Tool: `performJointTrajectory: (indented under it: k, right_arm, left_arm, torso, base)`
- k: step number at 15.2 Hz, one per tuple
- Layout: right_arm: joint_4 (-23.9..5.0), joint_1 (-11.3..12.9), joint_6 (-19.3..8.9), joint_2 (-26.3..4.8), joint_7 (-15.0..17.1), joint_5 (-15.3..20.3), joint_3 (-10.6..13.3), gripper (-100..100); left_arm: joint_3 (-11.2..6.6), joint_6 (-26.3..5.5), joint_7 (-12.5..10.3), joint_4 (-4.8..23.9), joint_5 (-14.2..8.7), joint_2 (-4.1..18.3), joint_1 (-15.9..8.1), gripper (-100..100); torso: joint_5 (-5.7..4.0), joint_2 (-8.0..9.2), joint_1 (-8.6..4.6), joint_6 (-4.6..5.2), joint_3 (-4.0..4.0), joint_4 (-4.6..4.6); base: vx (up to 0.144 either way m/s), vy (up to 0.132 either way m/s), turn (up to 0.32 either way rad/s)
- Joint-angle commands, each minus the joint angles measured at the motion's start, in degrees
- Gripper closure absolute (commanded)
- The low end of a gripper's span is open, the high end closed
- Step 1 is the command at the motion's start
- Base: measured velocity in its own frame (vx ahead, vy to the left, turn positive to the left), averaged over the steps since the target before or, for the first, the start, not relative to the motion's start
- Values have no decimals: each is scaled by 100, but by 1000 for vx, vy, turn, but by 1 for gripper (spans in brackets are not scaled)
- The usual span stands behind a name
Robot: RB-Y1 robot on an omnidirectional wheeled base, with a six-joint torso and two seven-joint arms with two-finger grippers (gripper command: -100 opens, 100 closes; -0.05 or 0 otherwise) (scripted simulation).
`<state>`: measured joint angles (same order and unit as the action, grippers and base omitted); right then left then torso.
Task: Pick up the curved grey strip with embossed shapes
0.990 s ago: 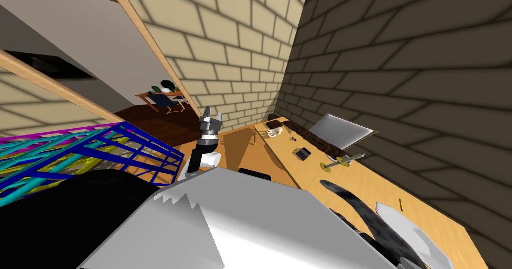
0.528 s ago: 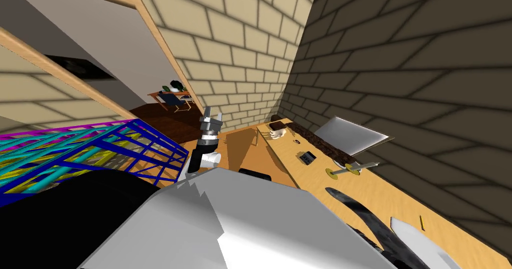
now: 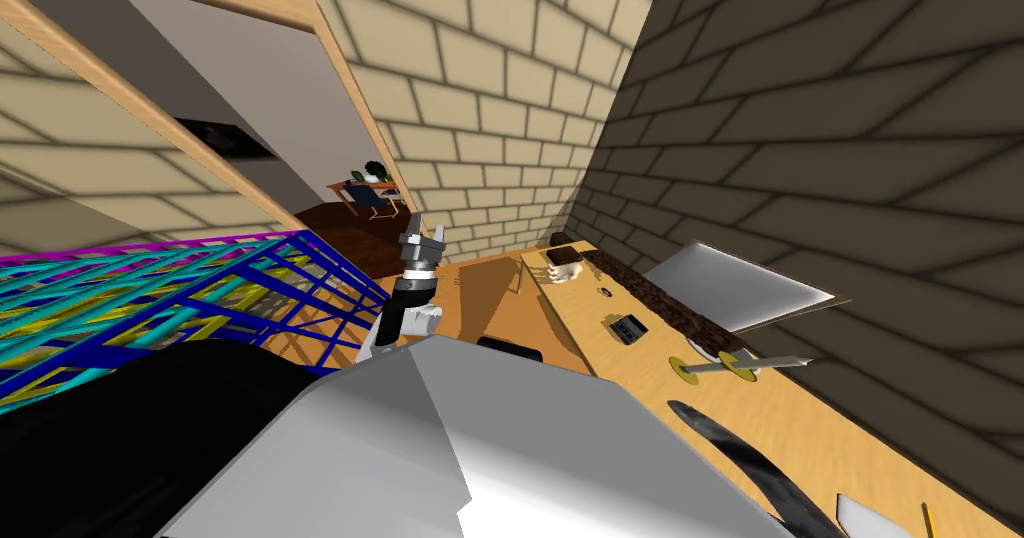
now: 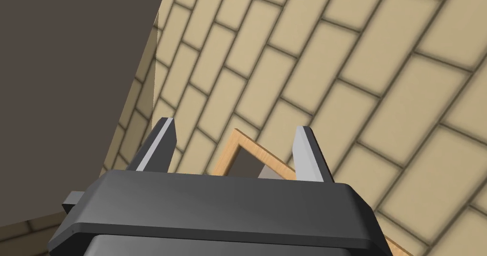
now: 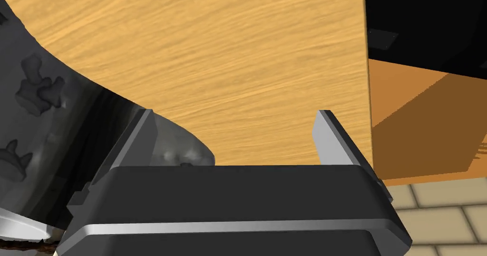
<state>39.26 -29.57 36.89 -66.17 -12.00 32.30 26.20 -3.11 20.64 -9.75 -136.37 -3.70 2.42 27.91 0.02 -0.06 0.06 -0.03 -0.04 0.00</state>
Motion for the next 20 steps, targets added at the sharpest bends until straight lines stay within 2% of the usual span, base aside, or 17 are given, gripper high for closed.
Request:
performJointTrajectory:
  k: [1, 2, 3, 4, 5, 7, 8, 9, 10, 12, 13, 14, 16, 18, 19, 20]
  right_arm:
    - [-286, 153, 110, 0, -36, 70, 70, -100]
    - [-433, 153, 110, 0, -36, 70, 70, -100]
    - [-433, 153, 110, 0, -36, 70, 70, -100]
    - [-640, 165, 118, -84, -69, 158, 154, -100]
    - [-720, 165, 118, -84, -69, 158, 154, -100]
    - [-1191, 194, 138, -198, -128, 317, 312, -100]
    - [-1227, 194, 138, -198, -128, 317, 312, -100]
    - [-1444, 210, 149, -226, -154, 388, 386, -100]
    - [-1444, 210, 149, -226, -154, 388, 386, -100]
    - [-1930, 265, 190, -184, -214, 565, 584, -100]
    - [-1930, 265, 190, -184, -214, 565, 584, -100]
    - [-2126, 296, 190, -184, -214, 565, 584, -100]
    - [-1845, 284, 205, -135, -229, 610, 640, -100]
    - [-2036, 284, 205, -135, -229, 610, 640, -100]
    - [-2206, 327, 239, 11, -255, 694, 751, -100]
    - [-2174, 327, 239, 11, -255, 694, 751, -100]
  left_arm:
    - [0, 0, 0, 0, 0, 0, 0, 0]
    - [0, 0, 0, 0, 0, 0, 0, 0]
    - [0, 0, 0, 0, 0, 0, 1, 0]
    - [0, 0, 0, 0, 0, 0, 0, 0]
    - [0, 0, 0, 0, 0, 0, 0, 0]
    - [0, 0, 0, 0, 0, 0, 0, 0]
    - [0, 0, 0, 0, 0, 0, -1, 0]
    - [0, 0, 0, 0, 0, 0, 0, 0]
    - [0, 0, 0, 0, 0, 0, 0, 0]
    - [0, 0, 0, 0, 0, 1, 0, 0]
    - [0, 0, 0, 0, 0, 1, -1, 0]
    - [-1, 0, 0, 0, 0, 1, 0, 0]
    - [-1, 0, 0, 0, 0, 1, 0, 0]
    - [-1, 0, 0, 0, 0, 1, 0, 0]
    - [-1, 0, 0, 0, 0, 0, 0, 0]
    - [-1, 0, 0, 0, 0, 1, 0, 0]
  torso:
    - [0, 0, 0, 0, 0, 0]
    - [-1, 1, -2, 3, 0, 0]
    - [-1, 6, -1, 7, 3, 1]
    - [-1, 10, 0, 6, 5, 2]
    - [1, 10, 0, 1, 6, 2]
    - [0, 6, -5, -1, 4, 1]
    - [0, 2, -11, -2, 1, 0]
    - [0, 1, -13, 1, 0, 0]
    - [-3, 0, -16, 0, 0, 0]
    - [-4, 2, -20, 0, 1, 0]
    - [-6, 3, -33, -3, 1, 0]
    - [-9, 5, -43, 0, 3, 1]
    - [-10, 13, -34, 5, 7, 3]
    - [-8, 15, -24, 5, 9, 4]
    - [-5, 16, -15, 6, 9, 4]
    - [-4, 17, -19, 4, 10, 4]
  base:
    - [26, -7, 31]
    - [14, -5, -25]
    - [4, -2, -29]
    - [10, 1, 144]
    - [15, -7, 183]
    - [28, -26, 223]
    - [35, -40, 196]
    - [31, -45, 158]
    - [22, -47, 110]
    - [21, -76, 214]
    - [9, -123, 229]
    - [-1, -92, 77]
    - [-2, -70, 32]
    - [-7, -31, 12]
    - [-8, -56, 98]
    - [-18, -97, 115]
